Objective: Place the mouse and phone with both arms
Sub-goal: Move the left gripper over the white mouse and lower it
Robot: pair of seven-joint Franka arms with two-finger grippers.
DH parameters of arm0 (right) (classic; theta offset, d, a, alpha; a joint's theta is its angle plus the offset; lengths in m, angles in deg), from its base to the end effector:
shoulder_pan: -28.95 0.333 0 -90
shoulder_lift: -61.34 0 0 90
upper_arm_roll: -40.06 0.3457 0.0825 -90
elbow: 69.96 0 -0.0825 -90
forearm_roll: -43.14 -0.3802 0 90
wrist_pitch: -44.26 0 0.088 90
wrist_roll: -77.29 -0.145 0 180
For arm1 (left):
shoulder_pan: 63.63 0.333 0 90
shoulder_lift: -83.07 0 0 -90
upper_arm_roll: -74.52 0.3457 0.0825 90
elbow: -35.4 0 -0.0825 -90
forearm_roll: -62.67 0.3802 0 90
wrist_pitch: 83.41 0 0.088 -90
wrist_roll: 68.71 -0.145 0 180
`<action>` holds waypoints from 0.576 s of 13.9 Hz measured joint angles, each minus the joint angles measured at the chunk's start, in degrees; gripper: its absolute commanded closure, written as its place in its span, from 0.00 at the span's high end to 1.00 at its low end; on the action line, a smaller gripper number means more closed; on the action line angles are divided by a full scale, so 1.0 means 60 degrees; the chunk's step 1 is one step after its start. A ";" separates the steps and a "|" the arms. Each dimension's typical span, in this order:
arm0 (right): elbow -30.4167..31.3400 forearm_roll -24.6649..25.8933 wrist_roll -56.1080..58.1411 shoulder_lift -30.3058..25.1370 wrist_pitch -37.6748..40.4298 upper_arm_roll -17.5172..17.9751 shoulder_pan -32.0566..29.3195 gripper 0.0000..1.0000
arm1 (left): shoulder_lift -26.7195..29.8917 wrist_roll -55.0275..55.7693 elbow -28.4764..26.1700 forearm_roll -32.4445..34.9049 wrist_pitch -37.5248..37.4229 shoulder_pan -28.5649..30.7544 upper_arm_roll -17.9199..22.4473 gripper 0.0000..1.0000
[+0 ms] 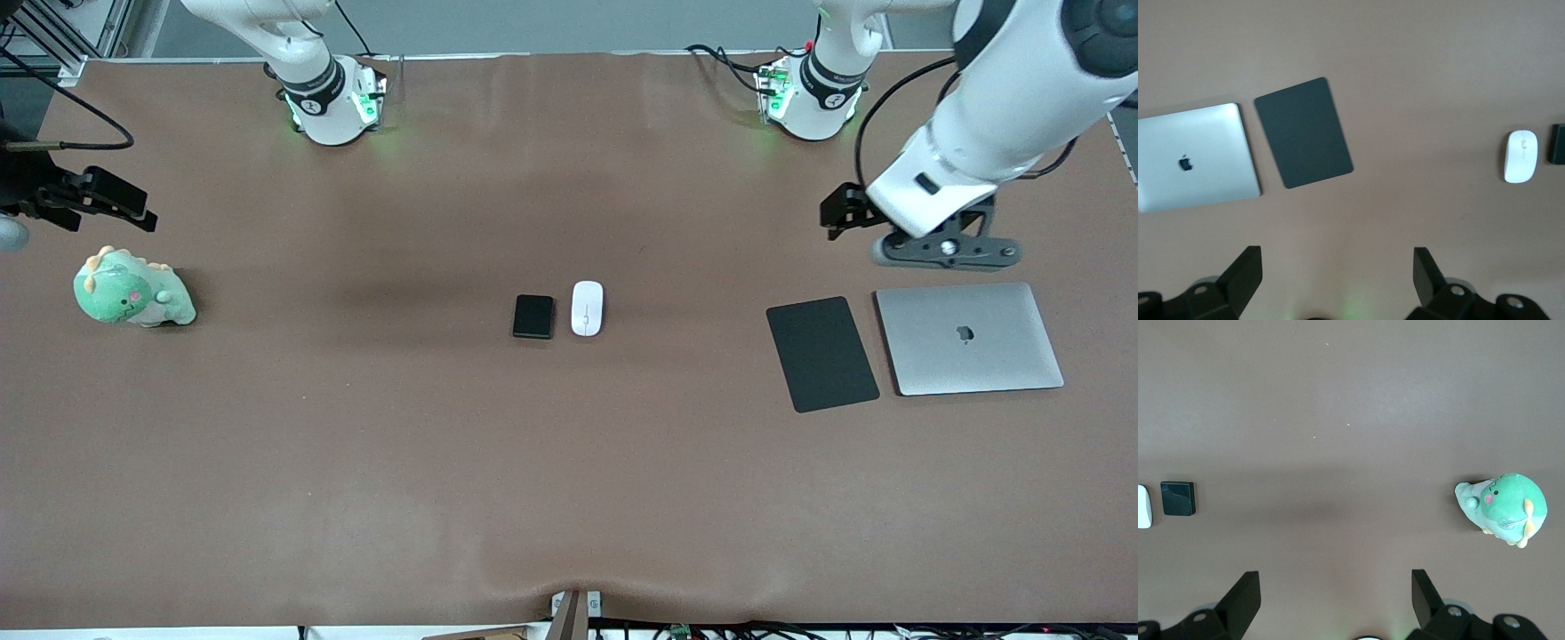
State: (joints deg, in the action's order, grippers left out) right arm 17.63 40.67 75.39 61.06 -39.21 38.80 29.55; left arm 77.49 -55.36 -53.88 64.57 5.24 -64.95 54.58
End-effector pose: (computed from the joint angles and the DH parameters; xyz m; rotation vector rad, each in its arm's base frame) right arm 0.5348 0.0004 0.6289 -3.0968 0.0638 0.1046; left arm 0.5380 -0.1948 0.5685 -3.0999 0.2160 0.1523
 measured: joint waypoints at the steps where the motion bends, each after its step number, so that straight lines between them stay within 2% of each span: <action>1: 0.0000 0.0000 0.0002 0.0002 0.0001 0.0001 0.0004 1.00 | -0.0159 0.0074 -0.0010 0.0000 0.0203 -0.0007 -0.0202 1.00; 5: 0.0000 0.0000 0.0005 0.0005 0.0018 0.0001 0.0025 1.00 | -0.0670 0.0500 -0.0055 0.0000 0.0937 -0.0179 -0.0707 1.00; 8: -0.0001 0.0000 0.0005 0.0006 0.0027 -0.0007 0.0025 1.00 | -0.1235 0.1521 -0.0140 0.0067 0.1496 -0.1017 -0.0742 1.00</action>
State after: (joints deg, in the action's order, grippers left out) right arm 17.62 40.67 75.42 61.10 -39.05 38.76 29.71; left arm 70.08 -46.24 -54.72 64.97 14.22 -71.06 50.12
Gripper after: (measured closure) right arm 0.000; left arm 0.000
